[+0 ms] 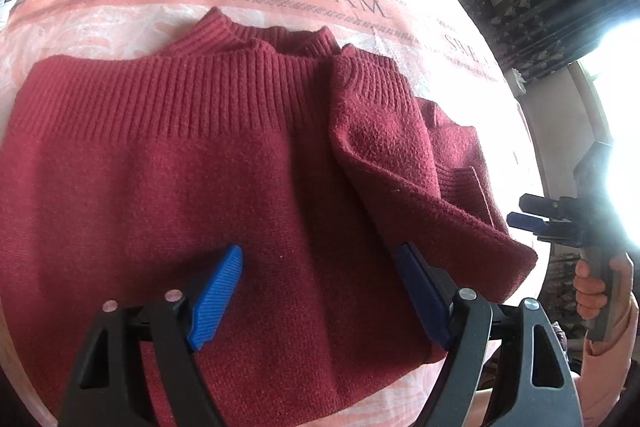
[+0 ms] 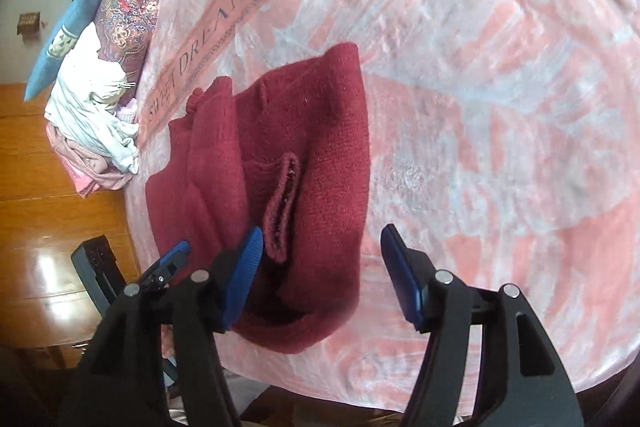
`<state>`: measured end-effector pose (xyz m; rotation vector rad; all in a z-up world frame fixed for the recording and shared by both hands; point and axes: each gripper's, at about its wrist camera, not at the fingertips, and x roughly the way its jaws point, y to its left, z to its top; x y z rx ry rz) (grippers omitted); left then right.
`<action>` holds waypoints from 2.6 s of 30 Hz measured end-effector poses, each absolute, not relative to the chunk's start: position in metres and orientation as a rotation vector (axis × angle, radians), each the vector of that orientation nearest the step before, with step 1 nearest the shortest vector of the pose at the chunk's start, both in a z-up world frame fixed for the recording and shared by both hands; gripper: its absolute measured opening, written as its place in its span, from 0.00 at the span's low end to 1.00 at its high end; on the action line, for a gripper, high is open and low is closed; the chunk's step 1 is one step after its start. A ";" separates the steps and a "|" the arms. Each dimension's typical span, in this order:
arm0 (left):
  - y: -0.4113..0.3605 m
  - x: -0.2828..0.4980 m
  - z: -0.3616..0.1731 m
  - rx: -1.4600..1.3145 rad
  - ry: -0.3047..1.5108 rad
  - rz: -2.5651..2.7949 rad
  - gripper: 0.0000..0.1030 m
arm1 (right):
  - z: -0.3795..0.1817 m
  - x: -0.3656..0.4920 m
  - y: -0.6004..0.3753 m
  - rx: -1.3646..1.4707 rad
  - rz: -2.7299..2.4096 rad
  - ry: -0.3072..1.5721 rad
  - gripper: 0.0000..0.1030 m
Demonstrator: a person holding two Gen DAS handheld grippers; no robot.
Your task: Fold small clothes
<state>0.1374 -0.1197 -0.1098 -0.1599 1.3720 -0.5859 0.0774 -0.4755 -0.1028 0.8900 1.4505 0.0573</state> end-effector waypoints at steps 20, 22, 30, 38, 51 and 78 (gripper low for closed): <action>-0.043 0.153 -0.093 -0.312 1.262 -0.493 0.78 | -0.070 0.116 -0.273 0.284 0.369 1.462 0.15; -0.037 0.154 -0.091 -0.328 1.255 -0.485 0.78 | -0.081 0.118 -0.265 0.270 0.380 1.474 0.22; -0.052 0.159 -0.102 -0.340 1.314 -0.542 0.78 | -0.075 0.117 -0.263 0.341 0.470 1.475 0.65; -0.093 0.154 -0.118 -0.368 1.412 -0.664 0.79 | -0.073 0.107 -0.290 0.385 0.541 1.488 0.69; -0.147 0.156 -0.109 -0.377 1.358 -0.782 0.79 | -0.071 0.093 -0.286 0.334 0.588 1.487 0.75; -0.074 0.144 -0.077 -0.372 1.196 -0.692 0.16 | -0.062 0.096 -0.311 0.413 0.446 1.455 0.78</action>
